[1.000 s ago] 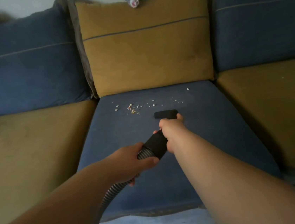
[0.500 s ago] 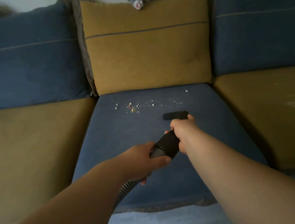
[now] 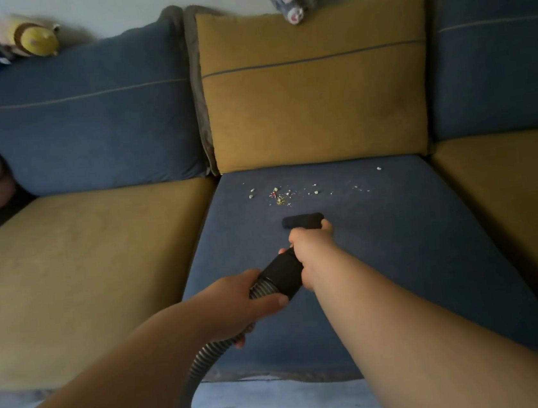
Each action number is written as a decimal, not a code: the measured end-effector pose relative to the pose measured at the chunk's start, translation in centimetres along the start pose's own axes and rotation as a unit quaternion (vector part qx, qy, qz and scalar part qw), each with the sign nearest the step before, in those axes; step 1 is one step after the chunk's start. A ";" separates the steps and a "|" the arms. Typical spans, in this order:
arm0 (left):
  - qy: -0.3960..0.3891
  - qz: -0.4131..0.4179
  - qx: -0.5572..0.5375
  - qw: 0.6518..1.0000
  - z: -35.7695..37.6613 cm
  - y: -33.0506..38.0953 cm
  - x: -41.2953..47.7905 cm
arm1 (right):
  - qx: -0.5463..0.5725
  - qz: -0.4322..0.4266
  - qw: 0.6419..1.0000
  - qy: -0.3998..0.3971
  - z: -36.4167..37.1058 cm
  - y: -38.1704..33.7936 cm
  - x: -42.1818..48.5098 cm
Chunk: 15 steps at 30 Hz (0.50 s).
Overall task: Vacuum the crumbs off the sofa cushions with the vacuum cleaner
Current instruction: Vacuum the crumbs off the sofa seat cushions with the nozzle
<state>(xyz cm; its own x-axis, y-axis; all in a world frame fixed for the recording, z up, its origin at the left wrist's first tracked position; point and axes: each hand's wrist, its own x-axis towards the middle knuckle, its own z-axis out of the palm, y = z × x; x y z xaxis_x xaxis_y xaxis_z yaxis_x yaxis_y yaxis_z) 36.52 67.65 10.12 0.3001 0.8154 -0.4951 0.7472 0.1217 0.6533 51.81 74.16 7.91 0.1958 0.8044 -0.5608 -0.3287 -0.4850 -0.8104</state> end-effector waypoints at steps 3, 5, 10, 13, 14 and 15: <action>-0.003 -0.002 0.007 1.000 0.4 0.3 0.4 | 0.054 0.024 0.998 0.021 -0.4 0.4 -0.2; -0.008 -0.003 0.011 1.000 0.8 0.7 1.0 | 0.076 0.012 0.997 0.023 -1.2 0.8 0.2; 0.016 0.004 -0.037 0.999 1.3 2.1 2.9 | 0.024 -0.024 0.999 0.000 -1.1 1.5 0.1; 0.019 0.009 -0.048 0.999 1.5 2.2 3.8 | 0.000 -0.017 1.000 0.011 -1.2 0.8 0.9; 0.026 0.012 -0.051 0.998 1.6 2.2 4.1 | -0.005 -0.016 1.000 0.016 -1.1 0.5 1.5; 0.036 0.015 -0.057 0.998 1.8 2.2 4.4 | -0.010 -0.016 1.000 0.021 -1.0 0.1 2.0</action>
<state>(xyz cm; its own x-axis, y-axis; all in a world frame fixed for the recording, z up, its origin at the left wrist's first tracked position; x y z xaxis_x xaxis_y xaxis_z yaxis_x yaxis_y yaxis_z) 40.51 70.54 8.32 0.2749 0.8571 -0.4357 0.6658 0.1572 0.7294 53.08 75.35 6.55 0.2439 0.8050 -0.5408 -0.3033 -0.4663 -0.8310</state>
